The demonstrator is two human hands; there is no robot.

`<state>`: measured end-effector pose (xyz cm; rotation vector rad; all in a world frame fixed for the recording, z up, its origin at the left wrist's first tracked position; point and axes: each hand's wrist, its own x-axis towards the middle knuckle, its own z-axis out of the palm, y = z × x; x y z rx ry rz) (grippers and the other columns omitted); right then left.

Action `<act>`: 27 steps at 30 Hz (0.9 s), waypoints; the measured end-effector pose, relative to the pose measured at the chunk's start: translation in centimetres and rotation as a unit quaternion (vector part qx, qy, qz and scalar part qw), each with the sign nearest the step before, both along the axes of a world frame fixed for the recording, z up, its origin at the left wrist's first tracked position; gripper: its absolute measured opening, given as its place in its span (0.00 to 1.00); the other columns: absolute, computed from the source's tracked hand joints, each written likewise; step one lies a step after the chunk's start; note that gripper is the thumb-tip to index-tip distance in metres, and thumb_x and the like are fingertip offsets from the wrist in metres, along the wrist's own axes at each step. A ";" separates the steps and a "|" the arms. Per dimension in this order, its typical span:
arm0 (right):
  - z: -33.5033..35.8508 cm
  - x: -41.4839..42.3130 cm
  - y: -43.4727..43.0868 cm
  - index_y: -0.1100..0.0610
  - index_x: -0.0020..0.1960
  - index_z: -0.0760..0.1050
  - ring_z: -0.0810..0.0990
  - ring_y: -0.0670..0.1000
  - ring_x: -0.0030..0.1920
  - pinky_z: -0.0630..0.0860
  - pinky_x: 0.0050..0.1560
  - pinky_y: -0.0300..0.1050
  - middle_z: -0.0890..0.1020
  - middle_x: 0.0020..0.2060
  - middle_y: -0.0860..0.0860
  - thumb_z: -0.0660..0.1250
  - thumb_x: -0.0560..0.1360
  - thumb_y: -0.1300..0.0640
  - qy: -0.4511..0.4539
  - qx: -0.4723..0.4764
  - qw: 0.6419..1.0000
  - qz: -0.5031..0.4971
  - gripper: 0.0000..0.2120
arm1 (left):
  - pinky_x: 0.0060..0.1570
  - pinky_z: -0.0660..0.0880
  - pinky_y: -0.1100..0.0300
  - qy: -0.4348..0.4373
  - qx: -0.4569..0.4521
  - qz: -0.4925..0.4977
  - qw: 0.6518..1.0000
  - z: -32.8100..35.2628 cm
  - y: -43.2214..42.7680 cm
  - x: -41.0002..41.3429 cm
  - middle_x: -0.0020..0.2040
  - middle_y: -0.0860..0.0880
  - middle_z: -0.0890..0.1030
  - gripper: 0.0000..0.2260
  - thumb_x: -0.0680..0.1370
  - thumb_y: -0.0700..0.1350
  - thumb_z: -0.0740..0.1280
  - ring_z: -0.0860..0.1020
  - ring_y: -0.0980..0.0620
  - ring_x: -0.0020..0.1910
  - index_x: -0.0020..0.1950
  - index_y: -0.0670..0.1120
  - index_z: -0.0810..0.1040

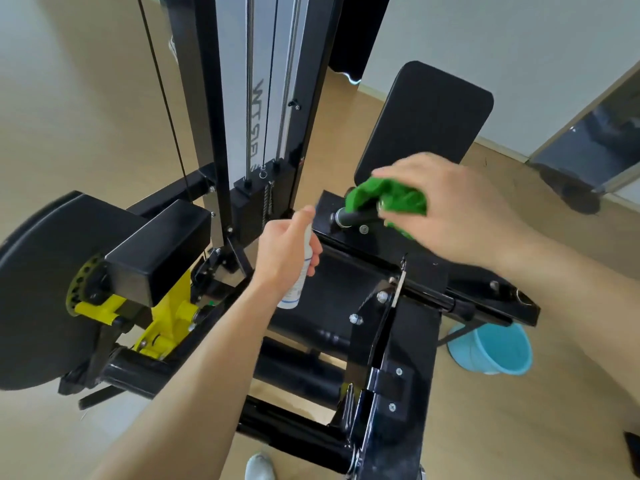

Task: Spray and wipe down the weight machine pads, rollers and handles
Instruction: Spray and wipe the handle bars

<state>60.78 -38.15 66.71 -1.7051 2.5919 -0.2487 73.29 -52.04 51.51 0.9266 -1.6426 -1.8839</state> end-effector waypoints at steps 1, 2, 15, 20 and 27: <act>-0.6 -0.2 0.9 0.44 0.63 0.79 0.81 0.43 0.48 0.79 0.46 0.37 0.83 0.54 0.44 0.68 0.79 0.50 -0.162 -0.097 0.979 -0.075 0.12 | 0.36 0.74 0.56 0.005 -0.003 -0.016 1.000 -0.1 0.5 -0.2 0.25 0.45 0.76 0.28 0.85 0.54 0.60 0.73 0.48 0.23 0.28 0.42 0.76; -1.7 -0.2 1.6 0.46 0.59 0.80 0.83 0.43 0.46 0.80 0.48 0.38 0.85 0.51 0.46 0.67 0.80 0.50 -0.295 -0.195 0.923 -0.154 0.09 | 0.36 0.73 0.56 0.009 -0.010 -0.030 0.999 -0.2 1.0 -0.5 0.25 0.45 0.76 0.28 0.85 0.53 0.61 0.73 0.48 0.23 0.28 0.42 0.76; -10.1 3.7 1.4 0.60 0.64 0.78 0.81 0.62 0.61 0.76 0.63 0.60 0.82 0.61 0.59 0.58 0.81 0.48 -0.718 -0.527 0.279 -0.359 0.20 | 0.32 0.73 0.55 0.056 -0.161 -0.063 0.983 -0.4 3.2 -0.8 0.22 0.51 0.74 0.23 0.75 0.53 0.62 0.72 0.53 0.25 0.27 0.38 0.75; -8.4 4.2 -3.4 0.62 0.63 0.78 0.78 0.61 0.63 0.74 0.64 0.60 0.81 0.59 0.61 0.56 0.83 0.49 -0.762 -0.474 0.274 -0.346 0.20 | 0.35 0.74 0.54 0.064 -0.197 -0.017 0.978 -0.5 1.8 0.8 0.24 0.48 0.77 0.26 0.78 0.60 0.60 0.73 0.55 0.25 0.26 0.45 0.76; -8.1 3.9 -6.7 0.65 0.66 0.73 0.77 0.69 0.61 0.81 0.54 0.60 0.76 0.61 0.67 0.59 0.82 0.55 -0.795 -0.373 0.232 -0.419 0.18 | 0.41 0.77 0.55 0.053 -0.203 0.039 0.977 -0.4 1.0 1.5 0.24 0.41 0.76 0.30 0.79 0.58 0.59 0.71 0.52 0.24 0.28 0.36 0.77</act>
